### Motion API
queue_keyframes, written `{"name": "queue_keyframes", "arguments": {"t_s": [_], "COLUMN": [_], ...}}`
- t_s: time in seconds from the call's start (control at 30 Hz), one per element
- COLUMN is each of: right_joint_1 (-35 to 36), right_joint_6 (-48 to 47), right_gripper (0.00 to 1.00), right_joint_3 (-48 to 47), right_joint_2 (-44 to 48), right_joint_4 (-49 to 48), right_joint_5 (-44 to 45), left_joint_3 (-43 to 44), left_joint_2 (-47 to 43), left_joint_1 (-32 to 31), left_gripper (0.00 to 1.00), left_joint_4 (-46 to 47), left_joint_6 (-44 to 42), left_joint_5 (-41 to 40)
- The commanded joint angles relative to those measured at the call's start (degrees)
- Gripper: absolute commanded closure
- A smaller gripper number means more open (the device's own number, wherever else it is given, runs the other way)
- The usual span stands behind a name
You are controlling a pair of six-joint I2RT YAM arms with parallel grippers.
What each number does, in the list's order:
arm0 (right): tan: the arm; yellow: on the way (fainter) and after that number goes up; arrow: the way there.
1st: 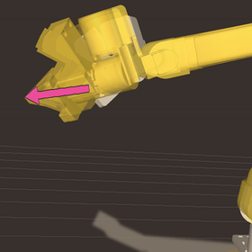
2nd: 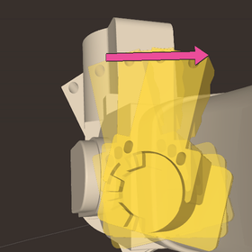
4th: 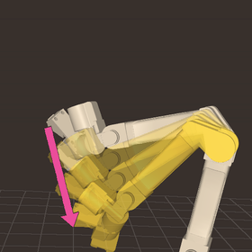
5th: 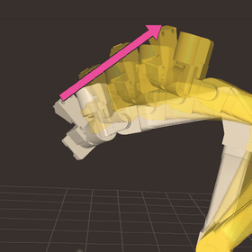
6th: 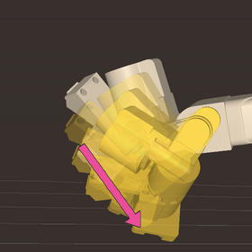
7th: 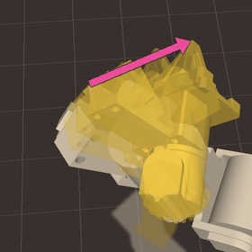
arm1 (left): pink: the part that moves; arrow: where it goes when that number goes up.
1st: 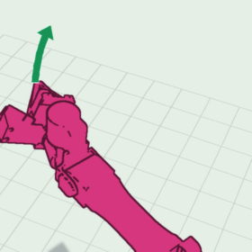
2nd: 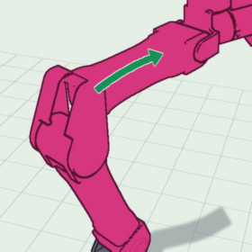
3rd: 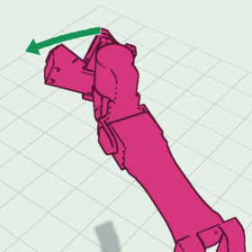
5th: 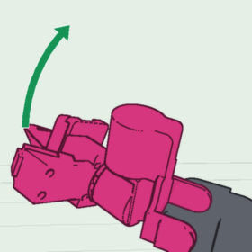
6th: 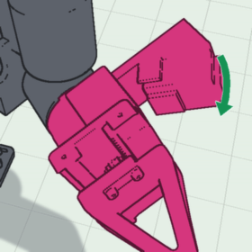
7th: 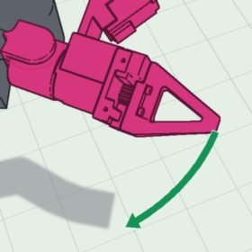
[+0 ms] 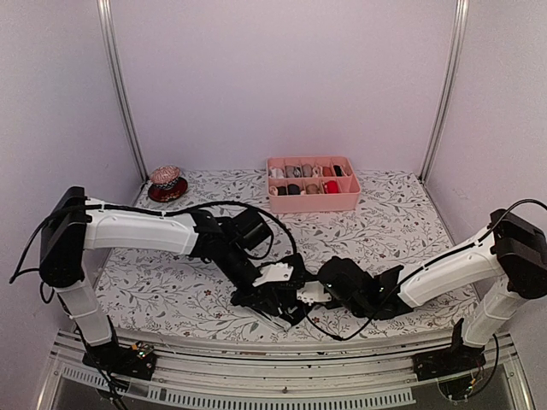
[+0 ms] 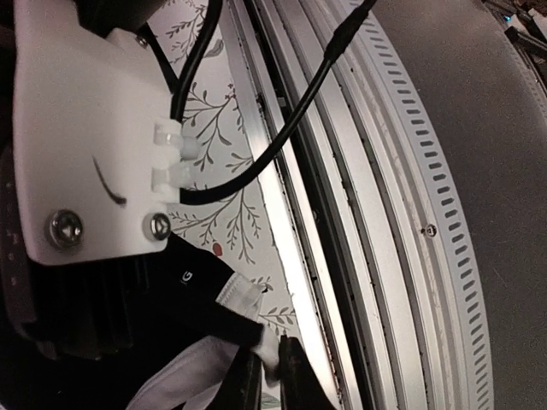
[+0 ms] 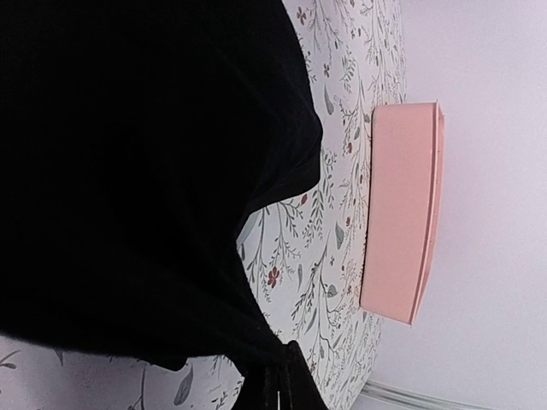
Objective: Roll the underwear
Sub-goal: Fold the underwear at the center of the board.
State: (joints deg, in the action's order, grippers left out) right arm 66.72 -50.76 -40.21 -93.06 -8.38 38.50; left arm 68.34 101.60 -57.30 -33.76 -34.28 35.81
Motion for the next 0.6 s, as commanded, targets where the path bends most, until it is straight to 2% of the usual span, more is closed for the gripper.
{"name": "queue_keyframes", "arguments": {"t_s": [0.0, 0.23, 0.4, 0.47, 0.57], "right_joint_1": [-1.1, -0.5, 0.4, 0.5, 0.5], "right_joint_6": [-1.6, 4.6, 10.0, 11.8, 12.5], "right_gripper": [0.98, 0.98, 0.97, 0.95, 0.89], "right_joint_3": [1.5, 0.5, -2.5, -3.6, -4.0], "right_joint_2": [0.6, -0.8, -1.6, -2.4, -3.1], "right_joint_4": [-1.6, 6.4, 13.4, 16.0, 16.1], "right_joint_5": [1.5, -3.7, -7.5, -6.8, -1.1], "left_joint_3": [1.4, 1.2, 0.4, -0.3, -1.8], "left_joint_2": [1.9, 1.9, -0.5, -2.2, -4.8], "left_joint_1": [-1.5, -1.6, -1.1, 0.1, 3.4], "left_gripper": [0.89, 0.70, 0.61, 0.54, 0.41], "left_joint_4": [-3.7, -5.7, -6.8, -6.5, -5.3], "left_joint_6": [0.1, -2.2, -3.8, -4.1, -4.0], "left_joint_5": [3.3, 4.3, 3.2, 2.6, 0.4]}}
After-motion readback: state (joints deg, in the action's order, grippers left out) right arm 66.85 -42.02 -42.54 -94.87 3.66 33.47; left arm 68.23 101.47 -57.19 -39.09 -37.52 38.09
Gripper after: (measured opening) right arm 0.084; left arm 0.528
